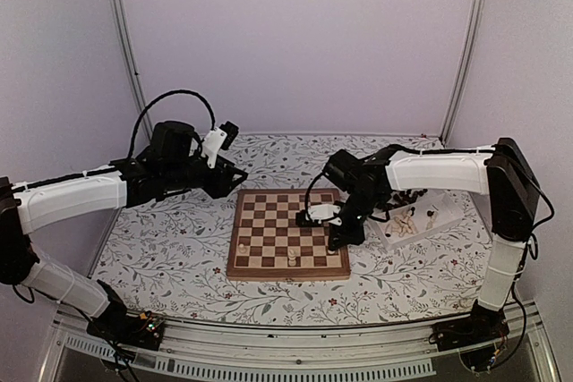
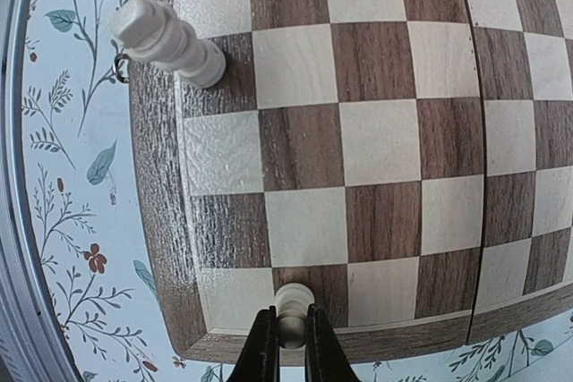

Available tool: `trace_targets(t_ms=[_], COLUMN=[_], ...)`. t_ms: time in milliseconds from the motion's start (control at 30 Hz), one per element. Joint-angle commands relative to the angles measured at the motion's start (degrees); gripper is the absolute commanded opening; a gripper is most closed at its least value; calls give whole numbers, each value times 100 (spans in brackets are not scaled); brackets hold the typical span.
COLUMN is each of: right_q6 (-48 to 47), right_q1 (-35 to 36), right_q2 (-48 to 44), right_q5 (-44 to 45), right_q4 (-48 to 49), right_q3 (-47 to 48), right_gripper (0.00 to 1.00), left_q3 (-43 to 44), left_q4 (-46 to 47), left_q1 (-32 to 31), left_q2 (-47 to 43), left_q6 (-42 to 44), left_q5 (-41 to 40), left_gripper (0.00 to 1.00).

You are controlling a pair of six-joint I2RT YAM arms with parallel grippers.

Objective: Set up the chess pieces on the board
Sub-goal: Place the chess piece on the chessboard, then pick up the chess piece from the storage box.

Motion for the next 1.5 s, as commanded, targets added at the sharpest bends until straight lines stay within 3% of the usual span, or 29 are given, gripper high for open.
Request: trace_targets(t_ms=[0,133,333,533,667,833,1067,1467], right_q6=[-46,-23,4,6,63,174,433,695], right_q1=[5,8,3,-139,-761,-2113,-3775,-4429], right_q2=[100,113,34,-316,-767,-1351,-1825,-1416], right_q5=[139,192,96,-246,-352,-361,493,973], right_q4=[114,144,65,-403,-537,-500,-39,440], right_q3=[76,45,79,438,370,-184,-1153,-1634], right_gripper=[7,10,25,29,29,28,22,20], left_q3=[5,15,23,20,8,-2,29,1], left_q4=[91,78,52,29,10,5,-33,-65], left_q1=[81,81,81,81,81,81,81,81], left_q2=[-39,-22,-22,-47,-102,-175,-176,-230], left_q6=[-21,-20,-26,-25,-18,-25,-27,-41], left_q5=[86,112,133,134,113,93,142,137], left_gripper=[51,51,51,51,50,51,51,51])
